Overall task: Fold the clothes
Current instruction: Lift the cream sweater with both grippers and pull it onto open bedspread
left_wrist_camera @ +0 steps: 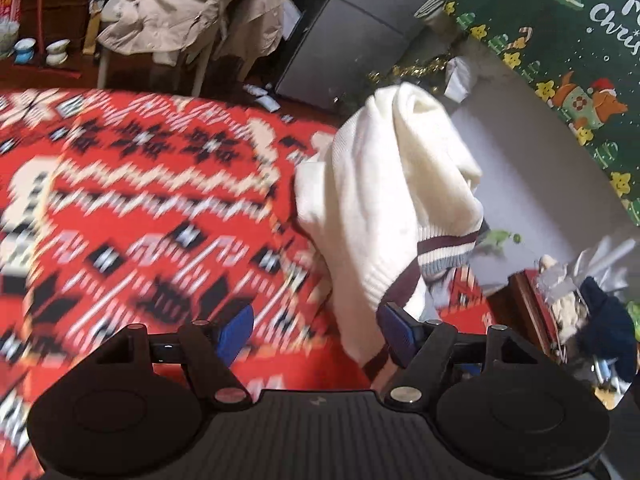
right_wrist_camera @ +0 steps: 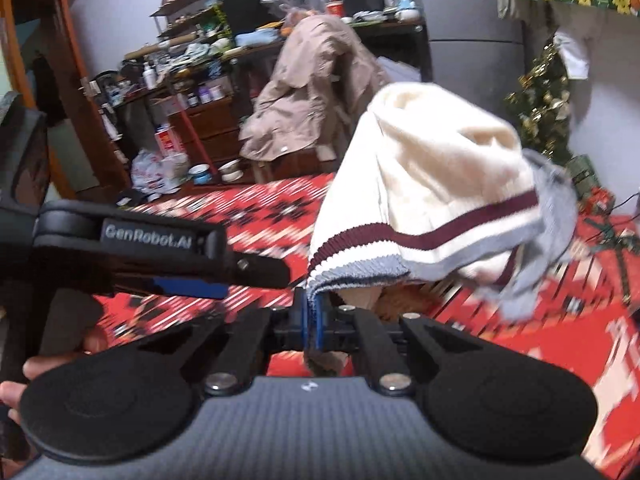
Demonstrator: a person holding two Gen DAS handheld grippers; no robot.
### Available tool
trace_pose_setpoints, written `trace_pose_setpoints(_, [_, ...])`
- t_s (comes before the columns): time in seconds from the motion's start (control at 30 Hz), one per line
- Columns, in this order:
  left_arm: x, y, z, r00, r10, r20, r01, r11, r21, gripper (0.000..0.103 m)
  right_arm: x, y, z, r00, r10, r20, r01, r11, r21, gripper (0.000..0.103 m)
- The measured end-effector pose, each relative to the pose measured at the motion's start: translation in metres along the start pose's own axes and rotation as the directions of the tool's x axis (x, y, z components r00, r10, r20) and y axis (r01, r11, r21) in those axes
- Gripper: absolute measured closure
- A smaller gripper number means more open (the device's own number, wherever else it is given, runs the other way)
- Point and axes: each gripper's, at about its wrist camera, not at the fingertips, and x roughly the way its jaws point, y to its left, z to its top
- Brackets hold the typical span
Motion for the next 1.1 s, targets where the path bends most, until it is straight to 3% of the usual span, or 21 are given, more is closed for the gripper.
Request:
trace_pose_setpoints(0.17, [-0.036,0.018,-0.038,1.0,0.003,0.022,-0.002,1.0,-0.029,0.032,-0.032,0.048,-0.046,0.997,0.061,-0.053,-0.06,0.998,0.016,0.099])
trace_pose_setpoints(0.5, [-0.092,0.045,-0.11,0.999,0.016,0.043,-0.011,0.994,-0.112,0.031,-0.102,0.15,-0.12,0.988,0.105,-0.11,-0.113,0.991,-0.072,0.099])
trace_pose_setpoints(0.63, [-0.102,0.052,-0.129,0.999,-0.001,0.042,0.006,0.991,-0.132,0.031,-0.124,0.172,-0.143,0.987,0.082,-0.14,-0.104,0.983,-0.154,0.097])
trace_pose_setpoints(0.7, [-0.102,0.053,-0.134,0.999,0.002,0.034,0.003,0.99,-0.139,0.031,-0.138,0.173,-0.148,0.99,0.064,-0.128,-0.086,0.981,-0.176,0.092])
trace_pose_setpoints(0.77, [-0.102,0.055,-0.137,1.0,0.001,0.027,0.003,0.989,-0.145,0.031,-0.151,0.17,-0.151,0.993,0.047,-0.111,-0.067,0.98,-0.186,0.076])
trace_pose_setpoints(0.97, [-0.097,0.047,-0.135,0.999,0.036,0.03,-0.032,0.994,-0.103,0.031,-0.183,0.144,-0.147,0.997,-0.045,-0.055,0.034,0.979,-0.199,0.052])
trace_pose_setpoints(1.1, [-0.081,0.042,-0.129,1.0,0.029,0.002,-0.029,0.996,-0.081,0.031,-0.178,0.109,-0.13,0.996,-0.085,-0.034,0.081,0.99,-0.116,0.045])
